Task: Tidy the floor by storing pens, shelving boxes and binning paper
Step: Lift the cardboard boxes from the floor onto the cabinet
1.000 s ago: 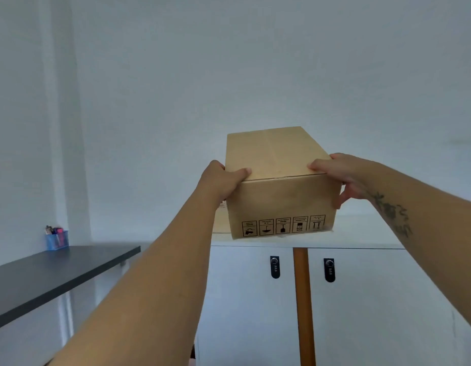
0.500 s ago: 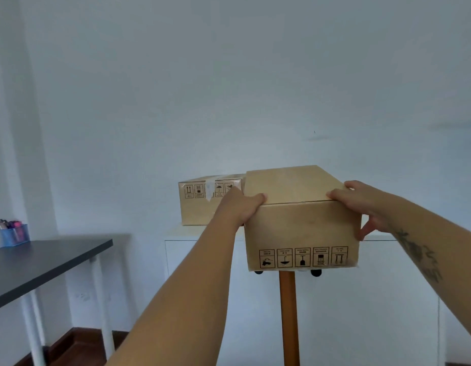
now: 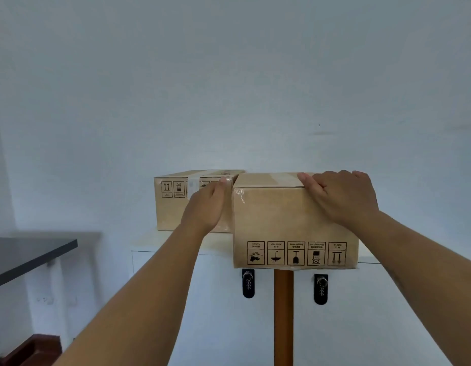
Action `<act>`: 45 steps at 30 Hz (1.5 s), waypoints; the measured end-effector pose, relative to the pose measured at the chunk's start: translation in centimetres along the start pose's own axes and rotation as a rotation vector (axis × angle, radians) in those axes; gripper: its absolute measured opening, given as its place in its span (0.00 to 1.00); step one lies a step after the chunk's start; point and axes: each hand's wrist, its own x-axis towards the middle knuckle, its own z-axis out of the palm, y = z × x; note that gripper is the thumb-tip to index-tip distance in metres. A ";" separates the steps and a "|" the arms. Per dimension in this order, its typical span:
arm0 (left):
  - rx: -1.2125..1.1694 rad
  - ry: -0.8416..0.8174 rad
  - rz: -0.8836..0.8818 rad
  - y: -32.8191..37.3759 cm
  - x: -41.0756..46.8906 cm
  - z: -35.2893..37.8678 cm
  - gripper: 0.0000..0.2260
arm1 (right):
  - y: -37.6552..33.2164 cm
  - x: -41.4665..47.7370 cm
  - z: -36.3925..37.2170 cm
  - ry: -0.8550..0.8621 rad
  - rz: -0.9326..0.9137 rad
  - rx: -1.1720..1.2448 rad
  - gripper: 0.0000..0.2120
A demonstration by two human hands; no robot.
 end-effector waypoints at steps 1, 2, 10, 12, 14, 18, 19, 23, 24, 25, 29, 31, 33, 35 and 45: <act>0.082 0.067 0.031 -1.3 1.1 0.3 0.21 | 0.2 0.9 0.9 -0.003 -0.015 -0.004 0.37; 0.182 0.125 0.070 -2.3 2.1 0.7 0.19 | 0.4 1.7 1.8 -0.002 -0.027 -0.007 0.39; 0.661 0.171 0.304 -6.1 9.4 2.8 0.20 | 1.1 7.2 7.6 0.035 -0.032 -0.026 0.39; 0.648 0.176 0.291 -6.6 10.8 3.1 0.19 | 1.3 8.3 8.8 0.043 -0.032 -0.032 0.39; 0.656 0.179 0.304 -7.1 11.8 3.3 0.18 | 1.5 9.3 10.0 0.039 -0.027 -0.032 0.39; 0.696 0.276 0.326 -8.1 12.6 4.1 0.18 | 1.9 11.0 11.8 0.025 -0.015 -0.039 0.38; 0.692 0.322 0.339 -8.3 12.6 4.5 0.17 | 1.9 11.5 12.2 0.019 -0.012 -0.041 0.38; 0.650 0.485 0.396 -9.2 12.7 5.9 0.12 | 2.0 12.4 13.4 0.052 -0.006 -0.062 0.37; 0.648 0.508 0.399 -9.4 12.9 6.1 0.12 | 1.9 12.5 13.6 0.069 -0.008 -0.071 0.37; 0.646 0.523 0.403 -9.5 13.1 6.3 0.12 | 1.9 12.5 13.7 0.074 -0.007 -0.077 0.37; 0.640 0.568 0.388 -9.7 13.4 7.2 0.14 | 1.8 12.2 13.6 0.061 0.002 -0.065 0.36; 0.637 0.579 0.381 -9.8 13.4 7.4 0.15 | 1.6 12.1 13.8 0.085 0.013 -0.090 0.36; 0.646 0.574 0.367 -9.8 13.3 7.7 0.14 | 1.3 11.8 14.3 0.135 0.040 -0.126 0.36; 0.640 0.569 0.345 -9.6 13.4 8.1 0.13 | 1.3 11.7 14.6 0.167 0.059 -0.154 0.35; 0.753 0.224 0.304 -6.8 12.1 4.3 0.19 | 0.4 11.4 10.1 -0.172 0.020 -0.068 0.35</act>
